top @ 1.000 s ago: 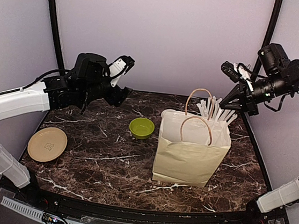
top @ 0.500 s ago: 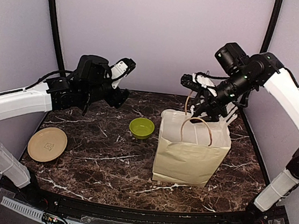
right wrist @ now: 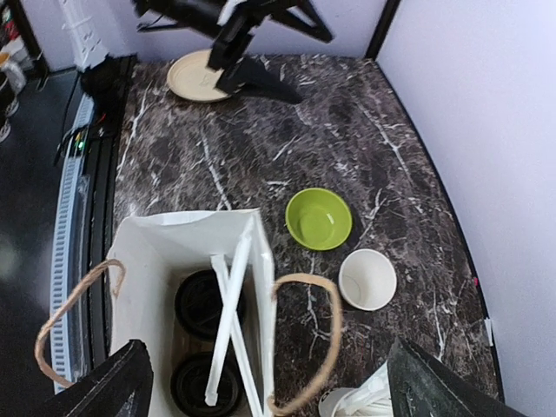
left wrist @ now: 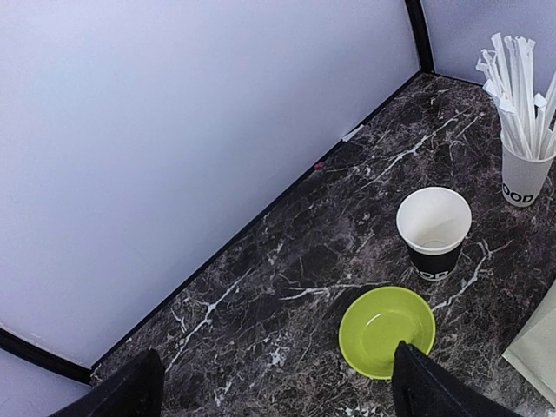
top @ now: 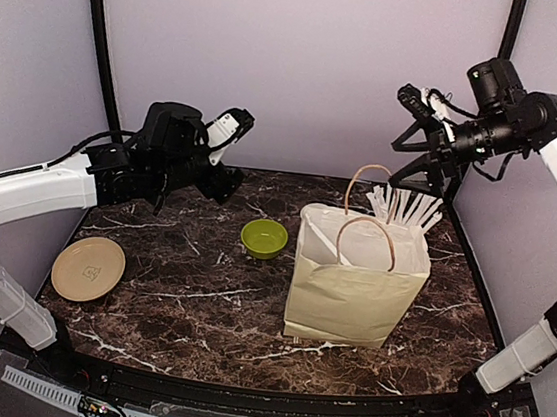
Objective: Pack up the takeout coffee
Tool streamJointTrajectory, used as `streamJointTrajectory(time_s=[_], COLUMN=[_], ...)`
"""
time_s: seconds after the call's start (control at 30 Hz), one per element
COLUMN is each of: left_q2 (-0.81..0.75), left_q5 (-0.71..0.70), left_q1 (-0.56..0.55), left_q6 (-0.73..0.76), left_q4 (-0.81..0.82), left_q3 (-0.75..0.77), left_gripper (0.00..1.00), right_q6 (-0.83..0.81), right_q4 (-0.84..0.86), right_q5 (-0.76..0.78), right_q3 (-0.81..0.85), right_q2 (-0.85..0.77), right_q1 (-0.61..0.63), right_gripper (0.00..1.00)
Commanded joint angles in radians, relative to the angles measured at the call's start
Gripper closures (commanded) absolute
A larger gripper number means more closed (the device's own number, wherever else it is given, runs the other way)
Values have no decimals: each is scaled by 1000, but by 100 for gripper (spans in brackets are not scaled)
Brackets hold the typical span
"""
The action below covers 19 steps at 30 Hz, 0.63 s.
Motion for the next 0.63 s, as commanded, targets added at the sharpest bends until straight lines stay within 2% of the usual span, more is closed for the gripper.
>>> streamJointTrajectory(time_s=[0.0, 0.2, 0.27, 0.37, 0.4, 0.47, 0.6], left_q2=[-27, -51, -51, -40, -38, -33, -49], left_q5=[19, 54, 83, 149, 167, 189, 184], left_q1=[16, 93, 148, 223, 251, 271, 277], left_q6=[-8, -85, -155, -271, -323, -362, -363], left_q4=[30, 22, -1, -46, -52, -60, -4], left_q3=[11, 31, 46, 73, 75, 75, 22], left_gripper=[5, 1, 1, 1, 1, 1, 1], right_q6=[153, 510, 619, 742, 751, 742, 742], right_q4=[282, 816, 931, 1042, 1058, 1085, 1086], right_q5=[-86, 35, 190, 408, 436, 443, 351], right_q3=[-172, -602, -698, -806, -830, -867, -884], right_q2=[-82, -271, -320, -359, -367, -379, -381], right_q1=[-214, -519, -560, -563, -565, -567, -574], right_gripper=[2, 2, 1, 1, 1, 1, 1])
